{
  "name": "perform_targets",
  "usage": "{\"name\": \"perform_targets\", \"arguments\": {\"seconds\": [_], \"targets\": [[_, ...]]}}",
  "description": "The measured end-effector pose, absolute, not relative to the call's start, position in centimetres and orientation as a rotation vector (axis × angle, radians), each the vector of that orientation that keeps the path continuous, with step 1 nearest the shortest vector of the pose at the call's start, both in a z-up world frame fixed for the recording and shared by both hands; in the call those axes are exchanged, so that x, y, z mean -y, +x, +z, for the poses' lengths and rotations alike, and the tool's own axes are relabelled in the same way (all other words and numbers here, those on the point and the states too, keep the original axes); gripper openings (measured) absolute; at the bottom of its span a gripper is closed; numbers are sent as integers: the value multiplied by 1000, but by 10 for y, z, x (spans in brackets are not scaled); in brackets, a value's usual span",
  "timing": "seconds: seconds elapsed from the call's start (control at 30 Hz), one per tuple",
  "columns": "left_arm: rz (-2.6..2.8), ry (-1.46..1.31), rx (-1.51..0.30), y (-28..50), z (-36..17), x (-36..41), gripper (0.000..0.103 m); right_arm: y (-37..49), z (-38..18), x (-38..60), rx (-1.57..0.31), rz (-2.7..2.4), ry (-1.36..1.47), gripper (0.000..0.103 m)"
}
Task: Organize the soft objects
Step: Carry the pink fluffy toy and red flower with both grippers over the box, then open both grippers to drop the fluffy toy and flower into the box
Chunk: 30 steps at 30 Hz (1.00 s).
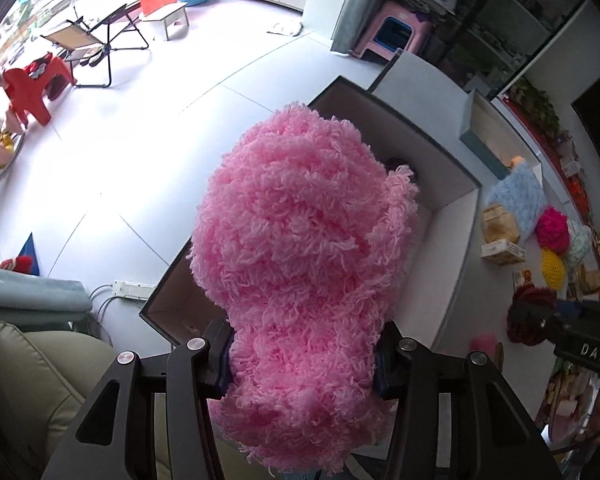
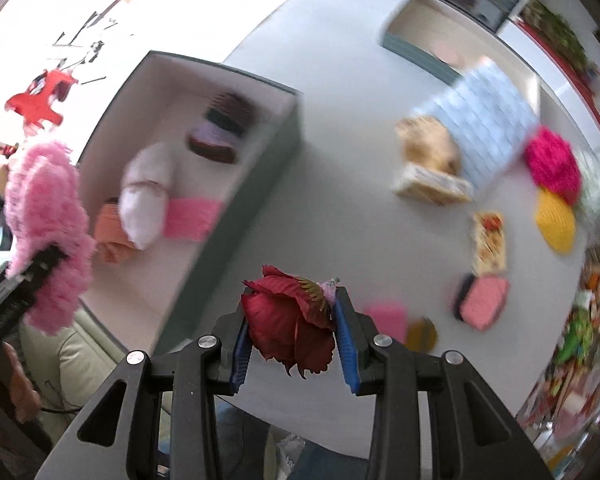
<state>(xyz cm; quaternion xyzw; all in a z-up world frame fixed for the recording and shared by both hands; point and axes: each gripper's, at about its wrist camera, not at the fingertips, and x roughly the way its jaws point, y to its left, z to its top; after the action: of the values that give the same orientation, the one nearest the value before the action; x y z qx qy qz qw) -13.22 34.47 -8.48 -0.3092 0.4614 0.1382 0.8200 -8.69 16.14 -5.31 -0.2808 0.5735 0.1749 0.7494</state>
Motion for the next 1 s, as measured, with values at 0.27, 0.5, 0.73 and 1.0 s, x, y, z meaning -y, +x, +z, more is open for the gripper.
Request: {"name": "perform_targets", "arguments": {"seconds": [0.27,0.5,0.73,1.0], "targets": [[279,-611,-982,-109,-79,-349,51,-79,-60,-213,-1249,449,-646,40],[269,-581,-997,-77,-79,-355,51,-65,-71,-237,-1260,456,-639,40],[255,-568,-1027,-57,-88,-354,52,-54,-80,-245,-1274,451,-639,40],[251,-568,-1052,-42,-96,-352,52,-39,-91,-246,-1307,430,-627,40]]}}
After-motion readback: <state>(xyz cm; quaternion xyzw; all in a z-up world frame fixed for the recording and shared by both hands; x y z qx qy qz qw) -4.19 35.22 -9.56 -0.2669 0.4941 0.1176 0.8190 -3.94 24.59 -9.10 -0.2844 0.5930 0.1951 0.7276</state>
